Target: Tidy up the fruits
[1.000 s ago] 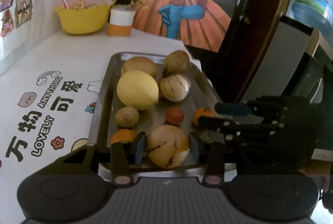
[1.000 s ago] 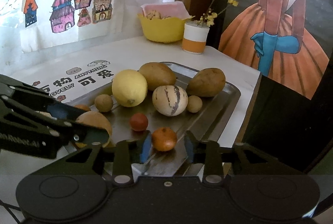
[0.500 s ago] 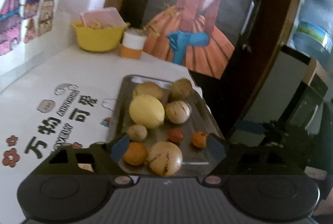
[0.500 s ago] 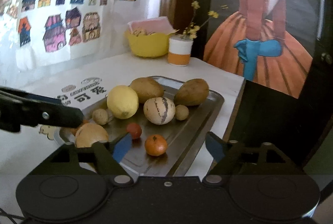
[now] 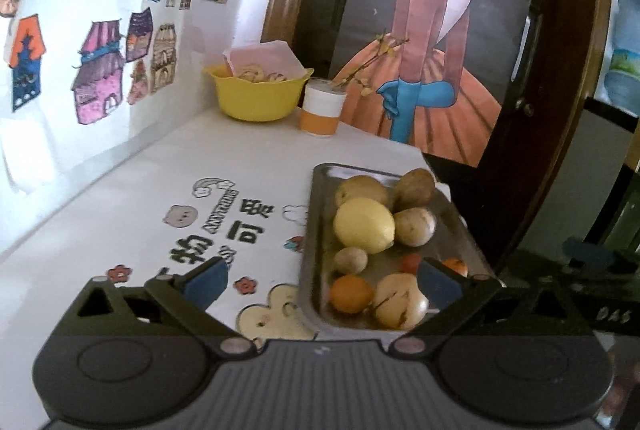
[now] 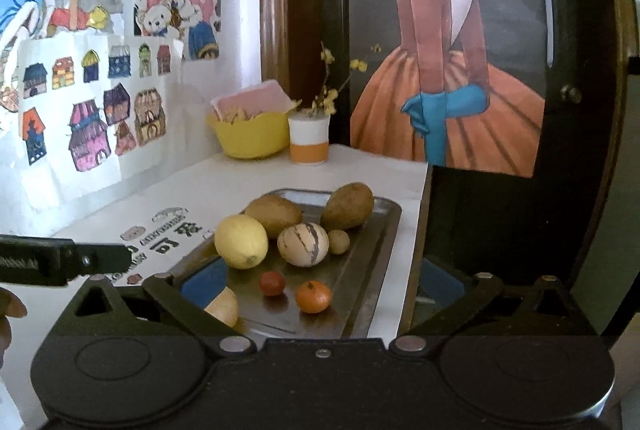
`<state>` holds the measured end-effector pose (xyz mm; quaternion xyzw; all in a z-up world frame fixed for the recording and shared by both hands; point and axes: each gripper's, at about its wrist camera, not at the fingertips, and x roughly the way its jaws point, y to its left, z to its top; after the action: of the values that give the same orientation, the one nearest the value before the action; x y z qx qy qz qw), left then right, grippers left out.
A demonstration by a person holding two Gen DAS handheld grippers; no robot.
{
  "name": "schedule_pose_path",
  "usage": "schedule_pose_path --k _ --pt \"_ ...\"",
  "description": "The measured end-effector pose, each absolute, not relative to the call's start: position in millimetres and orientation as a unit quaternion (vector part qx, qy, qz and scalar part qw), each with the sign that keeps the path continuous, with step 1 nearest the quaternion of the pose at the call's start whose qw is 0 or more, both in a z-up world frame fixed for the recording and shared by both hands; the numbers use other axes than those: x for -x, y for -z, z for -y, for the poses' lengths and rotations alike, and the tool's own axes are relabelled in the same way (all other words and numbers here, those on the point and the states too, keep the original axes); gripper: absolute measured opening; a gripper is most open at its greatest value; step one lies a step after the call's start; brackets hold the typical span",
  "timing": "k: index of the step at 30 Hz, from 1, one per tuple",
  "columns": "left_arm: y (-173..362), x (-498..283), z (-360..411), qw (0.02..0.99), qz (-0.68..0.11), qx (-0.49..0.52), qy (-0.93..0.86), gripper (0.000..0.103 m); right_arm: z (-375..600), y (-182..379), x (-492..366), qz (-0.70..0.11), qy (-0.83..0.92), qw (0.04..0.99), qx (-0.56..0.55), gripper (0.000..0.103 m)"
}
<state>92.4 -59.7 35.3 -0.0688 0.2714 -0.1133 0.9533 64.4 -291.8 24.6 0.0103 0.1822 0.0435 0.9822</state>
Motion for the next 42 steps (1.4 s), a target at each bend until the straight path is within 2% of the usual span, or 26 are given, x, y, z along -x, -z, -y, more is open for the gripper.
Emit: schedule_pose_path --k 19,42 --pt "-25 -10 11 0.972 -0.219 0.053 0.069 0.103 234 -15 26 -0.117 -0.004 0.993 -0.012 0.102" --pt "-2 33 -14 0.971 -0.225 0.074 0.044 0.103 212 21 66 -0.105 -0.018 0.994 -0.014 0.102"
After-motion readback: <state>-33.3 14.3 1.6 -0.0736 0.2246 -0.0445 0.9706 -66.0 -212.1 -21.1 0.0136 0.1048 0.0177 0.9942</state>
